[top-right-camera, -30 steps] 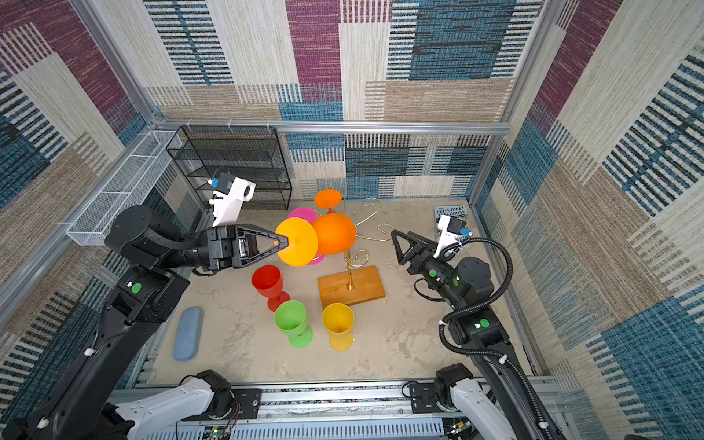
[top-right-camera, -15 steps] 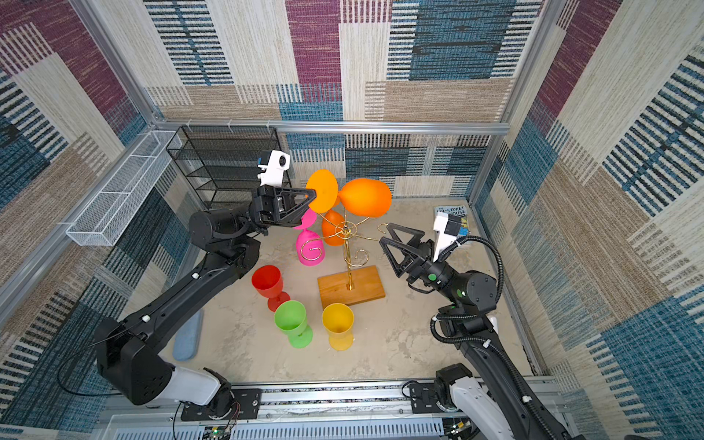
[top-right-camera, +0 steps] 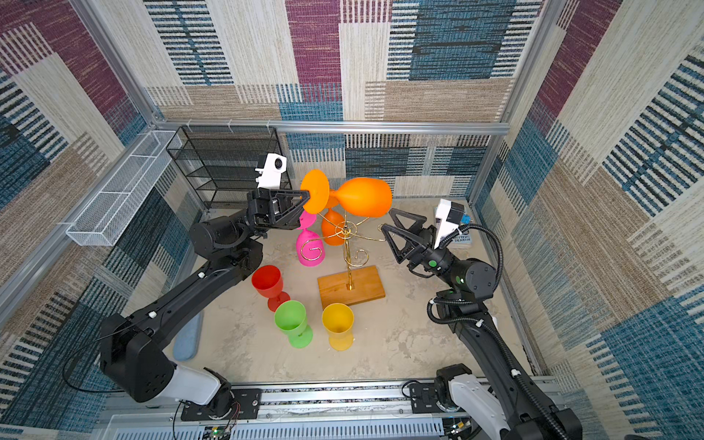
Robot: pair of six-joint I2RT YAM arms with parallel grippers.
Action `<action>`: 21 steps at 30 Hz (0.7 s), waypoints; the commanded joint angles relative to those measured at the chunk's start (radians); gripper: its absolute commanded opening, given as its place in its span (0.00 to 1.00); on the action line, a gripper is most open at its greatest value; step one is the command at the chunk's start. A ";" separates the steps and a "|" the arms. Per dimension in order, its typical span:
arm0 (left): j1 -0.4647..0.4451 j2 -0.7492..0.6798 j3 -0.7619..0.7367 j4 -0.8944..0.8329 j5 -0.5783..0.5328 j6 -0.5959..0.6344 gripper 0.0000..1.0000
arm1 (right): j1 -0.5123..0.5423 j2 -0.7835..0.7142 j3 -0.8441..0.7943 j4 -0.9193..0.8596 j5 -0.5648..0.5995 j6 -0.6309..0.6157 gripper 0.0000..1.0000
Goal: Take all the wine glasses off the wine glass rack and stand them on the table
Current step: 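Close the right gripper on the orange glass's bowl while the left gripper holds its foot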
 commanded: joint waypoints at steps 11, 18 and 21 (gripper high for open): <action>-0.011 0.010 -0.045 0.052 -0.035 -0.012 0.00 | 0.001 0.129 0.071 0.160 -0.126 0.047 0.68; -0.014 0.027 -0.073 0.053 -0.085 -0.031 0.00 | 0.000 0.133 0.053 0.211 -0.155 0.040 0.60; -0.017 0.034 -0.081 0.054 -0.104 -0.046 0.00 | 0.000 0.126 0.039 0.226 -0.162 0.028 0.54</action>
